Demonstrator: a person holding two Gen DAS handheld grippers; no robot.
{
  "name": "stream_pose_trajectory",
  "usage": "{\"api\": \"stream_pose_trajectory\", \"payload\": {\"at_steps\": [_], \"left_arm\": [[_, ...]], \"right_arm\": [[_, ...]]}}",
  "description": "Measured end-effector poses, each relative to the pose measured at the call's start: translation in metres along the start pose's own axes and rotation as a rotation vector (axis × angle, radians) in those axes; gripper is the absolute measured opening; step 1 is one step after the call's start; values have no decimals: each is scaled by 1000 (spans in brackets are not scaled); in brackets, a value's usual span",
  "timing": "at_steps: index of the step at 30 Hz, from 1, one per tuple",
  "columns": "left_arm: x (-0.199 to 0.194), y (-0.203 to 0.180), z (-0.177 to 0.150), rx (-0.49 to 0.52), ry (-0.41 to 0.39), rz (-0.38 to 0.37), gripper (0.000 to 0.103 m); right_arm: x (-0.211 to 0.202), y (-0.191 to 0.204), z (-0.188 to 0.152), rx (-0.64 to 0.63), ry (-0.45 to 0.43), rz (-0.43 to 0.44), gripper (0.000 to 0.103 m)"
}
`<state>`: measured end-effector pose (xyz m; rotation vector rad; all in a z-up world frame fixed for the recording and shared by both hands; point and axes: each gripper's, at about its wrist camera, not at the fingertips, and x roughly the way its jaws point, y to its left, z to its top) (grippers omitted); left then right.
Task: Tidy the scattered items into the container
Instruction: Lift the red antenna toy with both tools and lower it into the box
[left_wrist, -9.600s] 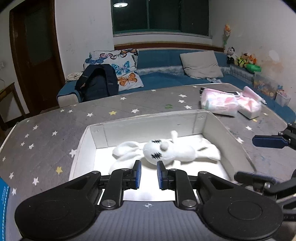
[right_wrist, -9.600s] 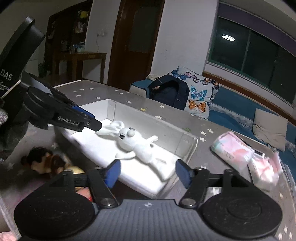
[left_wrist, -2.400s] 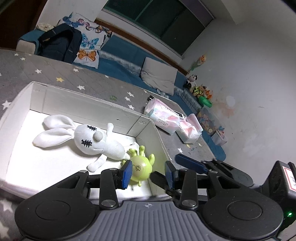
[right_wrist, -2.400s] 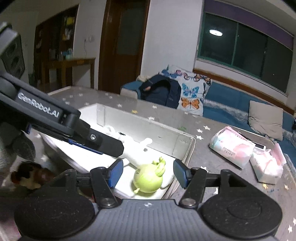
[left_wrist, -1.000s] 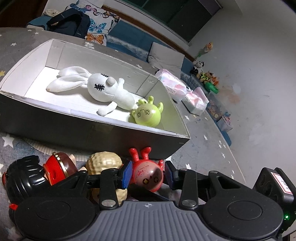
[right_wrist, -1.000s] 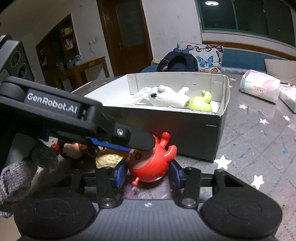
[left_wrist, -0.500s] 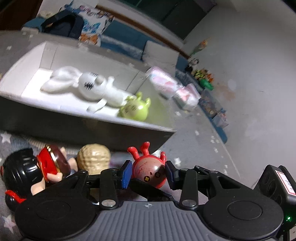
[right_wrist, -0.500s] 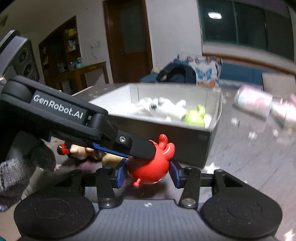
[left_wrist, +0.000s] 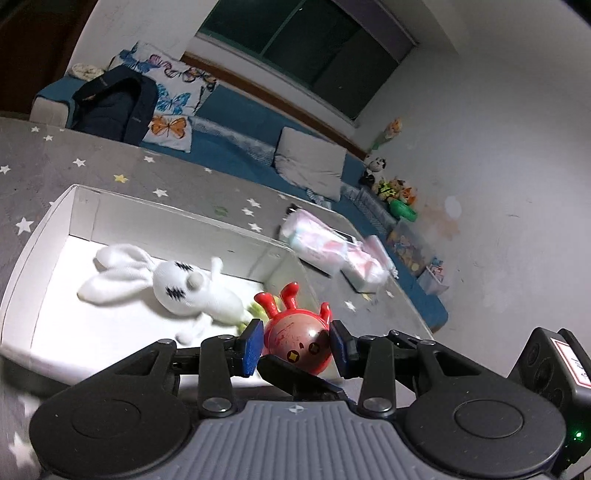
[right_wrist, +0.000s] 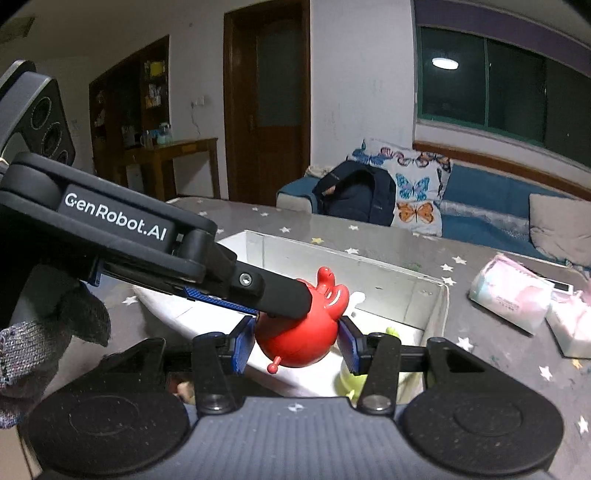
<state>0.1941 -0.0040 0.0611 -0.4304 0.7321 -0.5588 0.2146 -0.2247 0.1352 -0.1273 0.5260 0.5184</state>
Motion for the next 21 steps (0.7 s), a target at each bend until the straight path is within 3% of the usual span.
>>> {"api": "stream_pose_trajectory", "payload": {"at_steps": [9,21], "left_arm": [[39,44,15,-101,75,0,41],[53,57,12,-123,126,14,41]], "right_arm": [[56,-13,6,-5,128,12,48],[74,-12,-1,-64,228,33,49]]}}
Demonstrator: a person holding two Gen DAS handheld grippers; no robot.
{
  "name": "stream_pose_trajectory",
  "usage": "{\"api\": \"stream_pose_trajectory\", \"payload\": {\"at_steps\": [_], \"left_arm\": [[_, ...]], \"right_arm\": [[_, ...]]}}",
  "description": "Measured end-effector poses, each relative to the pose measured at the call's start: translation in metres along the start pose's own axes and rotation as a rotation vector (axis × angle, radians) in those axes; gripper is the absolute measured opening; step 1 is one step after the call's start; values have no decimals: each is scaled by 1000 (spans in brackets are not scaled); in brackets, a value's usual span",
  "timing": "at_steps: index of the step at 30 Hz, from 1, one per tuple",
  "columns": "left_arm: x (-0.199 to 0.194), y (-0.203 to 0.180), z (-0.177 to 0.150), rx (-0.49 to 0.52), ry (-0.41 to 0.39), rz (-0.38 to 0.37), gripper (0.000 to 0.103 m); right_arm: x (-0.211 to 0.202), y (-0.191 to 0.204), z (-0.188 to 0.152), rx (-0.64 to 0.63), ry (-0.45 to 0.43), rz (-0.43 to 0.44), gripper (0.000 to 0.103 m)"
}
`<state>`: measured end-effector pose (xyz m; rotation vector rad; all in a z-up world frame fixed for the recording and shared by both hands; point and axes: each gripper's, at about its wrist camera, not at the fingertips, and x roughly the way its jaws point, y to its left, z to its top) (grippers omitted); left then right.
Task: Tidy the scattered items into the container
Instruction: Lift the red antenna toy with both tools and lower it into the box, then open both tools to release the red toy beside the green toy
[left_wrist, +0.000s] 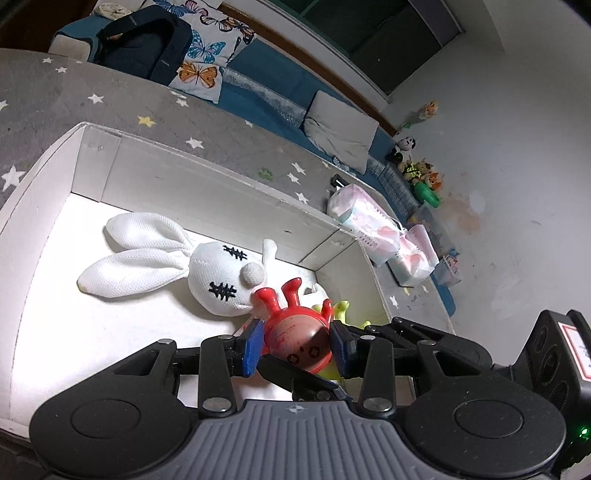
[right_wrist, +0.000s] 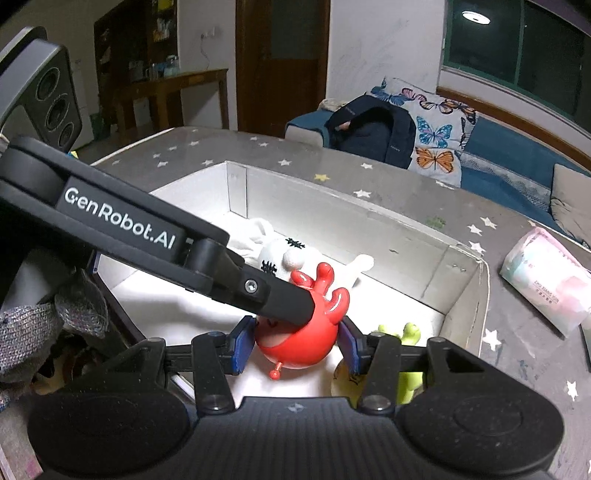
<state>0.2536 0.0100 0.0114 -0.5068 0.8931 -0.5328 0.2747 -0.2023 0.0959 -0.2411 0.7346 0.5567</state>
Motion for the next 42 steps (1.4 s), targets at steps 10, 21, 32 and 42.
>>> {"api": "stream_pose_trajectory", "payload": {"at_steps": [10,21,32,42], "left_arm": [[6,4,-1,-16,26,28,41],[0,3,-3,-14,7,37,41],[-35,-10,-14,19,-78,46,41],[-82,-24,-45,58,-169,53,41]], "right_arm": [[5,-6,4,11,34,28,49],[-1,-4,0,14,9,17,49],[-36,3,-2,27,-89,-10,50],[-89,28,-25,11,-195,4,50]]}}
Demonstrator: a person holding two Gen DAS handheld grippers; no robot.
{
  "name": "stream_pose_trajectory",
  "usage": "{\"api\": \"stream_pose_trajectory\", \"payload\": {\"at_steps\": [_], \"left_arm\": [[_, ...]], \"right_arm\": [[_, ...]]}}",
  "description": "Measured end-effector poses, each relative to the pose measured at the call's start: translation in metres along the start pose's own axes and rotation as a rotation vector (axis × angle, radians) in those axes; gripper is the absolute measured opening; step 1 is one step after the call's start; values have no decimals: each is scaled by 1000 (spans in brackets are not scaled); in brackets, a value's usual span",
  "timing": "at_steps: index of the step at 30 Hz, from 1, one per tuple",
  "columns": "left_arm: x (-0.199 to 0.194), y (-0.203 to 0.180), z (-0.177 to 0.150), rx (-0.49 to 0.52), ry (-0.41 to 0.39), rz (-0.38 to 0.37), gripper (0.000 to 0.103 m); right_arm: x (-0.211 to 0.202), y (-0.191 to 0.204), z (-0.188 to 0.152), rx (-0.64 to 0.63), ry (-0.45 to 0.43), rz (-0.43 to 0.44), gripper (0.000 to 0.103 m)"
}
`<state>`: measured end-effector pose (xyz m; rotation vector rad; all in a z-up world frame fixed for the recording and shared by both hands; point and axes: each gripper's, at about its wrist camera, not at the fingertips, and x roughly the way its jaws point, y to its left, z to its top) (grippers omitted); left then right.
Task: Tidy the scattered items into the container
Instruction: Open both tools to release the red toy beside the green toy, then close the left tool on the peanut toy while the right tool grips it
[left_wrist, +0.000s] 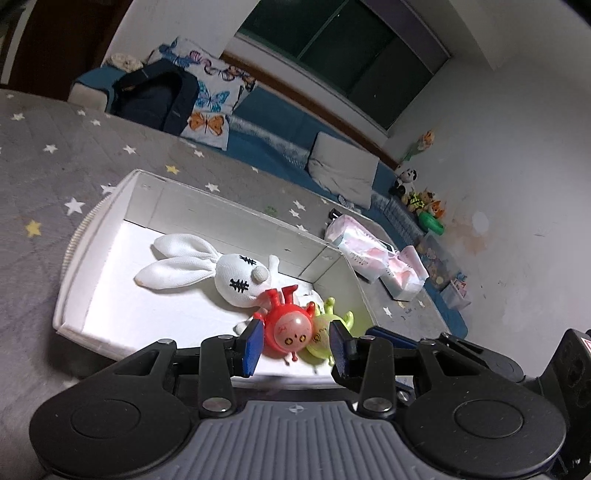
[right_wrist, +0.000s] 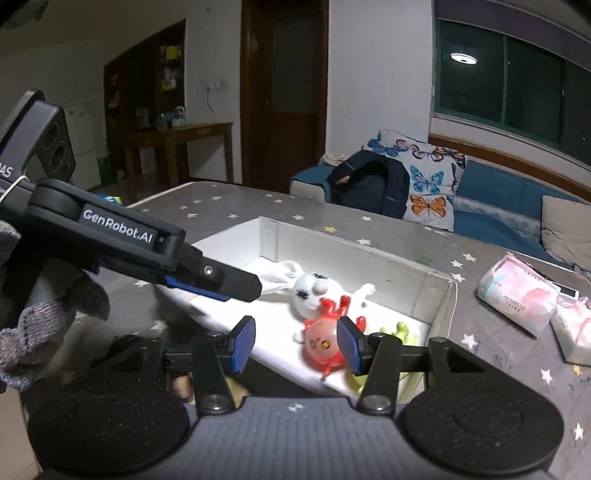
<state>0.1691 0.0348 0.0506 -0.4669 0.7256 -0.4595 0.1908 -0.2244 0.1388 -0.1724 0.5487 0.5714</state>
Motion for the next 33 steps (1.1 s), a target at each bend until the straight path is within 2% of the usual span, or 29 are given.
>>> {"api": "stream_pose_trajectory", "payload": {"at_steps": [6,16,24,31,33], "left_arm": [[-17,-2,-22,-9,-11,-11,41],[-3,5,-46,-14,48,43,41],[2,7,-49,2,51,62,40],[3,6,-49,8,53,67,40],[4,5,-50,11,55,62,40]], "right_arm": [[-10,16,-22,13,11,40,55],[17,34,-60,97,94,88,55],[25,38,-64,152,107,121,55],[29,37,-64,158,125,109,55],[30,36,-65,163,134,105,50]]}}
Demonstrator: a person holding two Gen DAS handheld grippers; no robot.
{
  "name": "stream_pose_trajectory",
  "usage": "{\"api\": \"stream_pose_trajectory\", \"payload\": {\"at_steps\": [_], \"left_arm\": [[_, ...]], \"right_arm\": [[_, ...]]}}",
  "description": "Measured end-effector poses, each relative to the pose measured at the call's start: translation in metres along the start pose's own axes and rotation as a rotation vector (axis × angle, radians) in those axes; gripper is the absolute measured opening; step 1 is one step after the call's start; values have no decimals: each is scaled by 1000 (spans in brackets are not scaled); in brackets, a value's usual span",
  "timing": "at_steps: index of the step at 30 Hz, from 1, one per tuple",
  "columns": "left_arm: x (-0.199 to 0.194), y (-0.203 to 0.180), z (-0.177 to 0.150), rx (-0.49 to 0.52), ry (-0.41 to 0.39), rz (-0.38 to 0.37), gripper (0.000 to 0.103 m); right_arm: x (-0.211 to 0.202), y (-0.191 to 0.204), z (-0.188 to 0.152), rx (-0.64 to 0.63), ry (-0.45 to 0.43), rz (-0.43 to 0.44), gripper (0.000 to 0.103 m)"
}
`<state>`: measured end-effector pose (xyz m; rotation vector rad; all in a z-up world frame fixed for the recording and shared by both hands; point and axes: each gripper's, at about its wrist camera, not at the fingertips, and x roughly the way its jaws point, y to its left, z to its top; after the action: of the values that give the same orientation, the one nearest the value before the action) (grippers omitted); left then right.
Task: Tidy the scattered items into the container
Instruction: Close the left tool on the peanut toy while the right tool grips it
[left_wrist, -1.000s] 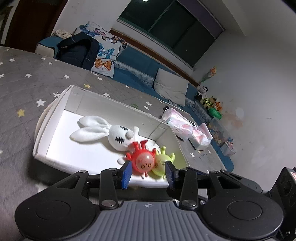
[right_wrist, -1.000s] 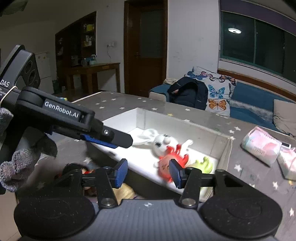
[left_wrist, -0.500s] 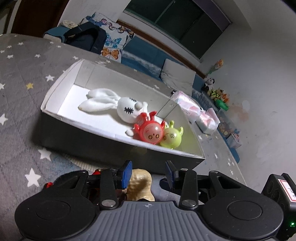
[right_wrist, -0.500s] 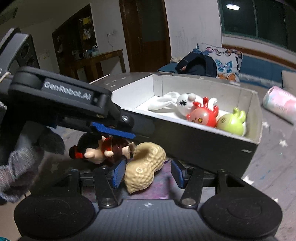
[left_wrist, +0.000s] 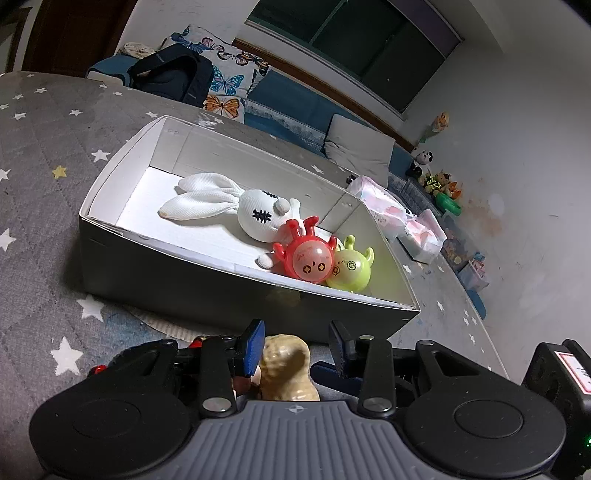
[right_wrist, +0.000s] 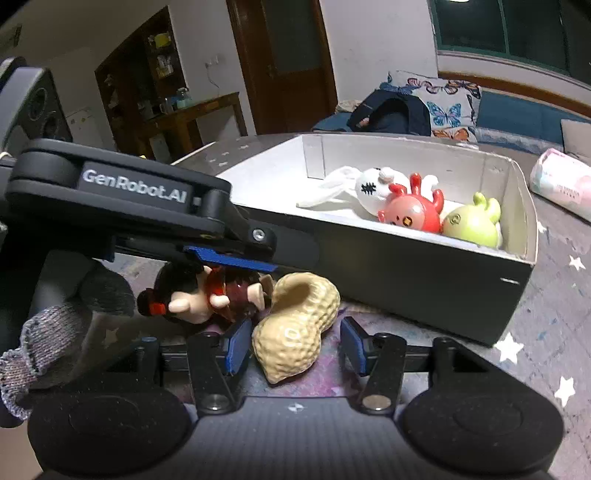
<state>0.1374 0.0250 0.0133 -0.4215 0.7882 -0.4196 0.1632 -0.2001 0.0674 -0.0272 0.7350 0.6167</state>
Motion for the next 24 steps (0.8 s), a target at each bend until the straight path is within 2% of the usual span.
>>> {"api": "stream_pose_trajectory", "payload": {"at_steps": [4,13,18,24], "left_arm": [[2,-5,-3,13,9,-2,40],[9,-17,-16,0,52,-17,40],[18,-25,-26,-27,96,-43,40],[24,-23,-30,-78,108,-32,40]], "right_arm": [[-3,-3,-3,6,3,2,41],[-24,-16,-15,19,-2,-23,41],[-36,-19,-24,21,-2,-29,41],[-40,-29,-22,67,-22,-15,42]]}}
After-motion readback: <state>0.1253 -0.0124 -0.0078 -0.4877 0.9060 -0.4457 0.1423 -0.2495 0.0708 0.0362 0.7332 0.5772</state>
